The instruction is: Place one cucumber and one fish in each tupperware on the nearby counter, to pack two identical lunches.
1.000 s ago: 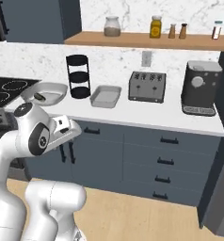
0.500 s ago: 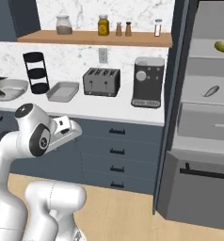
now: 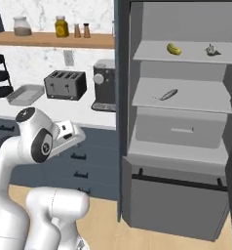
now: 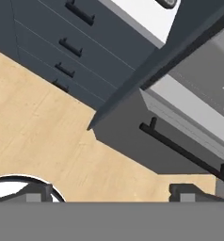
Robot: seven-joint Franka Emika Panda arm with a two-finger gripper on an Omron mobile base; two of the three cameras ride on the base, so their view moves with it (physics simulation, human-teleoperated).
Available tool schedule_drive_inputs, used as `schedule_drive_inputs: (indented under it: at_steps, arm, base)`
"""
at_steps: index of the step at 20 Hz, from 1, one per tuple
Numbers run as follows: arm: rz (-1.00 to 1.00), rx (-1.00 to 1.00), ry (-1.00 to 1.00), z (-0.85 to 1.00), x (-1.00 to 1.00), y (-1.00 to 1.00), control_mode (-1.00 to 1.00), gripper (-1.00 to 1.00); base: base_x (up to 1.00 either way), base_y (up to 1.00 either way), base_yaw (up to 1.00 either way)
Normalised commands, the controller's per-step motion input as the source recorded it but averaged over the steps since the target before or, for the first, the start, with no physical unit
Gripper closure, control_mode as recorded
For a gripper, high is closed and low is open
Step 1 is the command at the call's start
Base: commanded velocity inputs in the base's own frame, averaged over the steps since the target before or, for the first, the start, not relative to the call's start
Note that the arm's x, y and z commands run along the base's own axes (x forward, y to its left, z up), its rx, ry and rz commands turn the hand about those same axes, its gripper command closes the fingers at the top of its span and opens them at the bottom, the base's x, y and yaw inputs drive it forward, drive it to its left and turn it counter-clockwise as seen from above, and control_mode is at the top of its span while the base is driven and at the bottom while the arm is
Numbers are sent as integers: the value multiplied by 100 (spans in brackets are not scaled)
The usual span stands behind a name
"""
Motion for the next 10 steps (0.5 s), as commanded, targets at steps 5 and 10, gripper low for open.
schedule_drive_inputs:
  at_steps: [5, 10]
  arm:
    - [0, 0, 0, 0, 0, 0, 100, -100]
    - [0, 0, 0, 0, 0, 0, 100, -100]
  base:
    - [62, -60, 0]
    - [54, -69, 0]
